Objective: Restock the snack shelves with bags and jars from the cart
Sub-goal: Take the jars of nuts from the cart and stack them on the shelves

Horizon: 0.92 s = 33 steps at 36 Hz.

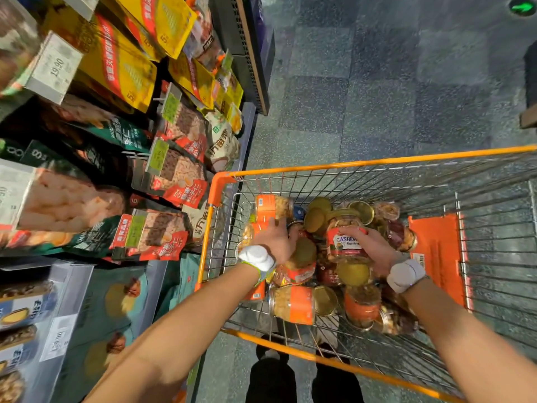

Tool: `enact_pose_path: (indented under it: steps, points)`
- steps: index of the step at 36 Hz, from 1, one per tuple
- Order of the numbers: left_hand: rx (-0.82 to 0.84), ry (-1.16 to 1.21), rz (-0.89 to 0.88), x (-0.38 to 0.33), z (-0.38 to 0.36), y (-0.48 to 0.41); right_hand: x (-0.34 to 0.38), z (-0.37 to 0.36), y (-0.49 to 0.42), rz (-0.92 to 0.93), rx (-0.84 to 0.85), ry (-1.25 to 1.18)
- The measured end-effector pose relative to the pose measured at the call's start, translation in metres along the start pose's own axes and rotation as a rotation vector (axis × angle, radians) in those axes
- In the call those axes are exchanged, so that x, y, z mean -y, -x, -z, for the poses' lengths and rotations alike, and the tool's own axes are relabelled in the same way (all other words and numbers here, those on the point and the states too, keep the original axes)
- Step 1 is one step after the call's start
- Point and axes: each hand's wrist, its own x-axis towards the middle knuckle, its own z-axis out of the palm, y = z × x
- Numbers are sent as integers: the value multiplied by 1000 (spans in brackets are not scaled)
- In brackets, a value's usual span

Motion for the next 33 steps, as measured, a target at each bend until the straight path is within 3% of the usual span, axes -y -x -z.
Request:
enact_pose_path:
  steps: [2,3,7,9,12,14,18,22,25,30,33]
  points:
    - [-124,-49,-63,-10,4,-4,-1,4,-3,11,-39,-3]
    - [-87,39,-72,-16,5,-8,-1,5,-2,27,-38,-8]
    - [397,885,89,-47,9,-16,5,0,1,72,-13,33]
    - [475,1057,146,-54,1,-20,11,-8,2,60,6,25]
    - [380,1154,166,-51,-7,-25,22,-15,-3,45,27,2]
    - [301,1162,196,-41,-5,-27,30,-12,-9,114,-19,161]
    - [271,1301,244,-11,-1,-25,34,-1,-31,351,-133,765]
    - [271,1422,231,23,5,-16,25,-8,-63,281,-22,1235]
    - [216,1487,271,40,6,-10,23,-19,-80,219,27,1297]
    - [200,1572,316,60,5,0,-11,-9,-154,130,-80,1359]
    - [200,1616,399,73,0,0,-9,-26,-143,169,-171,1418]
